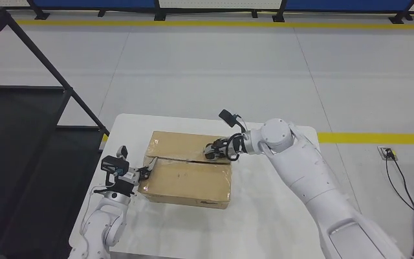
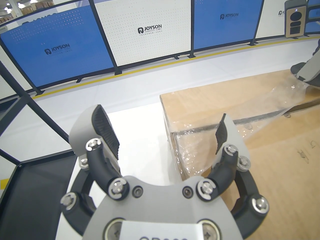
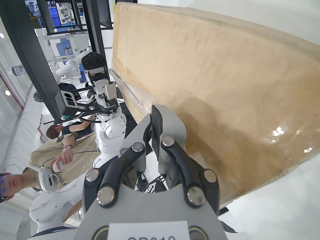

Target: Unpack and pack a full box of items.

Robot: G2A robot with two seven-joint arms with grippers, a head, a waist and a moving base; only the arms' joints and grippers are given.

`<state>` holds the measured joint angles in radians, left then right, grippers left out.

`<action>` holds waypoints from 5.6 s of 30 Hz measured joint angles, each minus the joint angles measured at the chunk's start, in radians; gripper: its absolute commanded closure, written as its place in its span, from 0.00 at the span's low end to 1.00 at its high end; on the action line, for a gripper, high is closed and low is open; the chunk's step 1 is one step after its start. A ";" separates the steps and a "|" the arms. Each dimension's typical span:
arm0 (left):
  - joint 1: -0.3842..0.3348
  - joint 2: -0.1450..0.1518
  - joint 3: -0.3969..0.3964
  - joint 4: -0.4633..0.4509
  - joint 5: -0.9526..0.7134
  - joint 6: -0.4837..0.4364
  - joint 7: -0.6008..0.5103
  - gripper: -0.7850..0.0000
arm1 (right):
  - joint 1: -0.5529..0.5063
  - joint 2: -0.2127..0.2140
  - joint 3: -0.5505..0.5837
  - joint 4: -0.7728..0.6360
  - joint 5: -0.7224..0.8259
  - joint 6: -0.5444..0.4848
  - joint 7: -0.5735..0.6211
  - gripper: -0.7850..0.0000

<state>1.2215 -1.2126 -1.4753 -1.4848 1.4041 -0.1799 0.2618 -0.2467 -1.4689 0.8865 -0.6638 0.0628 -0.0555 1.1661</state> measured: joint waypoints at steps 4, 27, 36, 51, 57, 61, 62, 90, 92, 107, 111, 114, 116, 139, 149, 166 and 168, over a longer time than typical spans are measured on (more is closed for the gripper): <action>-0.004 0.000 0.000 0.003 0.000 -0.001 -0.001 0.00 | -0.018 0.007 0.013 -0.035 0.004 -0.026 -0.010 1.00; 0.016 0.003 -0.079 0.017 -0.060 0.069 0.030 0.00 | -0.235 0.085 0.150 -0.393 0.006 -0.024 -0.025 1.00; 0.029 0.001 -0.066 0.070 -0.020 0.108 -0.016 0.00 | -0.251 0.092 0.151 -0.426 0.008 -0.025 -0.034 1.00; 0.051 -0.003 -0.023 0.045 0.004 0.062 -0.012 0.00 | -0.290 0.110 0.171 -0.451 -0.025 -0.026 -0.086 1.00; 0.062 -0.003 -0.041 0.022 -0.006 0.089 0.005 0.00 | -0.308 0.118 0.183 -0.473 -0.032 -0.023 -0.098 1.00; 0.072 -0.006 -0.063 -0.019 -0.053 0.125 0.017 0.00 | -0.319 0.123 0.186 -0.487 -0.038 -0.023 -0.102 1.00; 0.074 -0.006 -0.066 -0.031 -0.063 0.130 0.018 0.00 | -0.322 0.124 0.187 -0.490 -0.038 -0.023 -0.103 1.00; -0.022 -0.017 0.040 0.002 0.005 0.055 -0.055 0.00 | -0.381 0.142 0.188 -0.538 -0.052 -0.053 -0.172 1.00; -0.024 -0.018 0.042 0.004 0.006 0.055 -0.054 0.00 | -0.381 0.142 0.185 -0.536 -0.056 -0.059 -0.177 1.00; -0.030 -0.020 0.047 0.013 0.008 0.052 -0.050 0.00 | -0.376 0.145 0.175 -0.517 -0.065 -0.066 -0.201 0.37; -0.032 -0.020 0.048 0.013 0.007 0.049 -0.049 0.00 | -0.373 0.148 0.182 -0.514 -0.069 -0.065 -0.209 0.38; -0.033 -0.021 0.048 0.013 0.006 0.050 -0.048 0.00 | -0.376 0.153 0.200 -0.518 -0.066 -0.058 -0.219 0.41; -0.033 -0.021 0.048 0.013 0.005 0.050 -0.048 0.00 | -0.380 0.157 0.214 -0.527 -0.065 -0.054 -0.227 0.39; -0.038 -0.025 0.052 0.019 -0.009 0.045 -0.038 0.00 | -0.179 0.106 0.069 -0.408 0.002 0.004 -0.246 1.00; -0.044 -0.026 0.055 0.027 -0.012 0.040 -0.039 0.00 | -0.055 0.043 -0.062 -0.195 -0.009 -0.064 -0.240 1.00; -0.060 -0.028 0.059 0.041 -0.012 0.035 -0.042 0.00 | -0.015 0.027 -0.118 -0.126 -0.083 -0.071 -0.066 1.00; -0.061 -0.029 0.059 0.042 -0.013 0.036 -0.043 0.00 | -0.022 0.029 -0.118 -0.136 -0.096 -0.062 -0.064 1.00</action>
<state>1.1608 -1.2414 -1.4160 -1.4428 1.3914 -0.1442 0.2185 -0.2683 -1.4402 0.7690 -0.7995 -0.0333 -0.1179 1.1020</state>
